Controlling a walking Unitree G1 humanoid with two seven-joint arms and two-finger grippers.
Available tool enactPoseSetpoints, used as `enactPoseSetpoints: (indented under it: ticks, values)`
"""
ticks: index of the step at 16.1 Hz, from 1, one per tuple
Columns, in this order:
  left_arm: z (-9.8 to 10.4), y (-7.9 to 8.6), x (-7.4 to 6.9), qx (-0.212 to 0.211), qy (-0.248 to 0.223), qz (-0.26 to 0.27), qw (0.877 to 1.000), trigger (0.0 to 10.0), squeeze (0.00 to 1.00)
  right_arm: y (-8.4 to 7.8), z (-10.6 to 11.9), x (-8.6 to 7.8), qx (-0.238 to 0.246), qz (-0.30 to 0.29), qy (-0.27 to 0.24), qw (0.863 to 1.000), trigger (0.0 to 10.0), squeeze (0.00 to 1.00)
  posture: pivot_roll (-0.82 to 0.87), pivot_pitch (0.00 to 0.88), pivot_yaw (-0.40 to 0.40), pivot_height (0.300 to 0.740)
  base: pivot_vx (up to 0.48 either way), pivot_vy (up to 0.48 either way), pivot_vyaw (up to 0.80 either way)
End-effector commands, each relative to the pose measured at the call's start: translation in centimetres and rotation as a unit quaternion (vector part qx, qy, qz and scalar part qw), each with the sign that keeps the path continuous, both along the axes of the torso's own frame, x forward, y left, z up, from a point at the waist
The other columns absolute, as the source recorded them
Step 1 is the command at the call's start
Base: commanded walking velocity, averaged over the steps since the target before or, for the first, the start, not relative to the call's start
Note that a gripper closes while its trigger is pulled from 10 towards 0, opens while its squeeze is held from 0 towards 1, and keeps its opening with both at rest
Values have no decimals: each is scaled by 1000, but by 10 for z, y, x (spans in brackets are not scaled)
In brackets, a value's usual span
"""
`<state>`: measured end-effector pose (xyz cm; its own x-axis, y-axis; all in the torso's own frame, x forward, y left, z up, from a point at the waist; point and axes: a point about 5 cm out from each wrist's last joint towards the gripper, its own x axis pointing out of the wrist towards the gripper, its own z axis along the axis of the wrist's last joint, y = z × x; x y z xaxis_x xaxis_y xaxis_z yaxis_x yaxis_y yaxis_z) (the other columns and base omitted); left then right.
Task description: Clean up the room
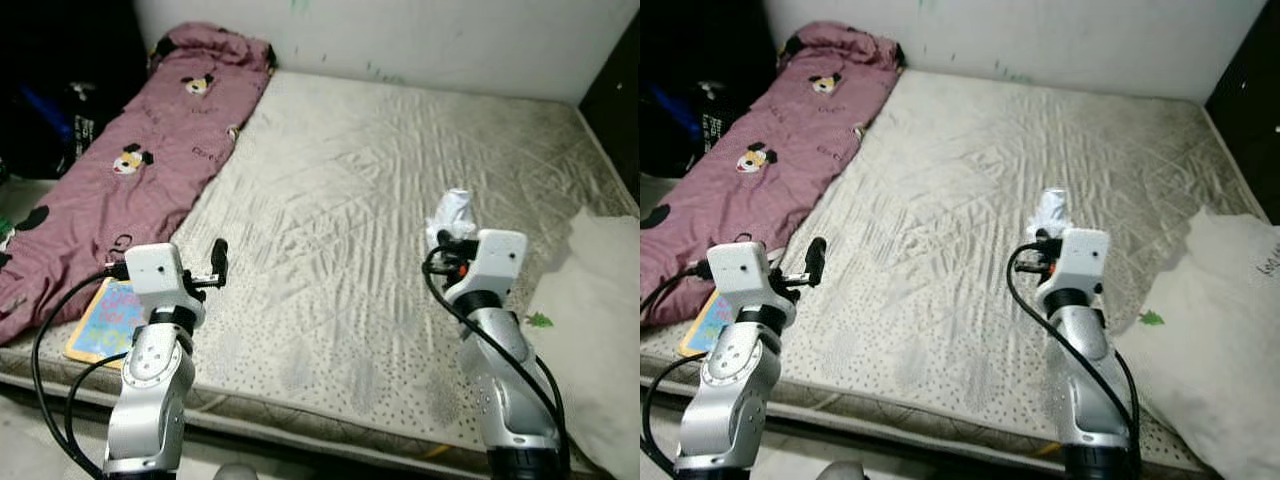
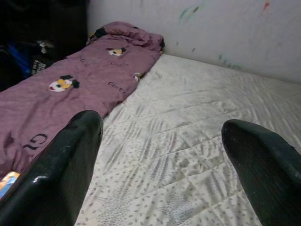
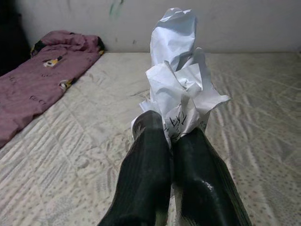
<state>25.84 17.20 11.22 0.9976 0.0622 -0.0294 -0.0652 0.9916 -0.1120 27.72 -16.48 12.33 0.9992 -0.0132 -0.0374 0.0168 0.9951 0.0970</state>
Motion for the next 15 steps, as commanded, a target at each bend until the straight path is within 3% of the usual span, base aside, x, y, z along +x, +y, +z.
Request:
enactPoseSetpoints:
  ticks: [1, 4, 15]
  values:
    - [0, 0, 1, -3, 1, -3, 1000, 10000, 0, 1, -1, 2, 1, 3, 5, 1000, 10000, 0, 41, 0, -11, 740, 0, 480, -800]
    - [0, -1, 2, -9, -1, -5, 1000, 10000, 0, 1, 0, 3, 0, 4, 2, 1000, 10000, 0, 40, 0, -13, 740, 0, 480, -704]
    - [3, -3, 7, -14, -7, -9, 1000, 10000, 0, 6, 4, 10, -15, 16, -12, 1000, 10000, 0, 44, 0, -9, 740, 0, 480, 0]
